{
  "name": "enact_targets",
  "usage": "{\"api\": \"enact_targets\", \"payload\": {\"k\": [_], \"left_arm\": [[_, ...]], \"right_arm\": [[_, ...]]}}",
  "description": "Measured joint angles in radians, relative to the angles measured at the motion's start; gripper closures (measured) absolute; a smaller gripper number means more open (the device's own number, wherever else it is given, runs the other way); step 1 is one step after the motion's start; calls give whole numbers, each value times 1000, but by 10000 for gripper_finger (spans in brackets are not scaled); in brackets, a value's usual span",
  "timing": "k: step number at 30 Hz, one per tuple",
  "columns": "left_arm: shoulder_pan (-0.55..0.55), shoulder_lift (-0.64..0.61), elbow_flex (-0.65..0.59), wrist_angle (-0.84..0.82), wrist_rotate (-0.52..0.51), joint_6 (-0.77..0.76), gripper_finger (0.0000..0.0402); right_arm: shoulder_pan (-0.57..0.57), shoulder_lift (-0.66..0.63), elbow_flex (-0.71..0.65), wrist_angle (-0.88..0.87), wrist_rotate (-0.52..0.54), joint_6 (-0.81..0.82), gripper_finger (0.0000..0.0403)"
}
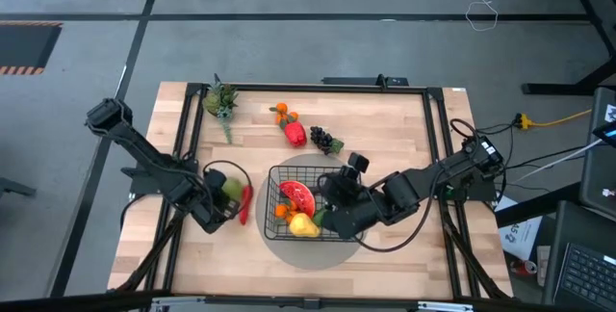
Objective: Build produce basket
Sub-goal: Put the green pear into the black wire basket
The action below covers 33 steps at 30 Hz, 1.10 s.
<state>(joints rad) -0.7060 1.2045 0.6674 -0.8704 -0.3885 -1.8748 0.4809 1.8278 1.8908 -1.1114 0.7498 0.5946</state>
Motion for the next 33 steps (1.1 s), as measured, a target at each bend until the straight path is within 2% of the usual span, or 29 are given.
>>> {"api": "enact_targets", "payload": {"k": [5,10,15,19,33], "left_arm": [[30,0,0,-1,-48,-35,315],[32,0,24,-6,120,-35,315],[-7,0,45,-37,178,57,315],[-32,0,28,-37,200,175,315],[-62,0,23,-35,200,184,315]], "right_arm": [[-1,0,0,5,-1,1,199],[-1,0,0,6,-3,5,199],[-1,0,0,6,-3,12,199],[-1,0,0,6,-2,6,199],[-1,0,0,2,-2,0,199]]}}
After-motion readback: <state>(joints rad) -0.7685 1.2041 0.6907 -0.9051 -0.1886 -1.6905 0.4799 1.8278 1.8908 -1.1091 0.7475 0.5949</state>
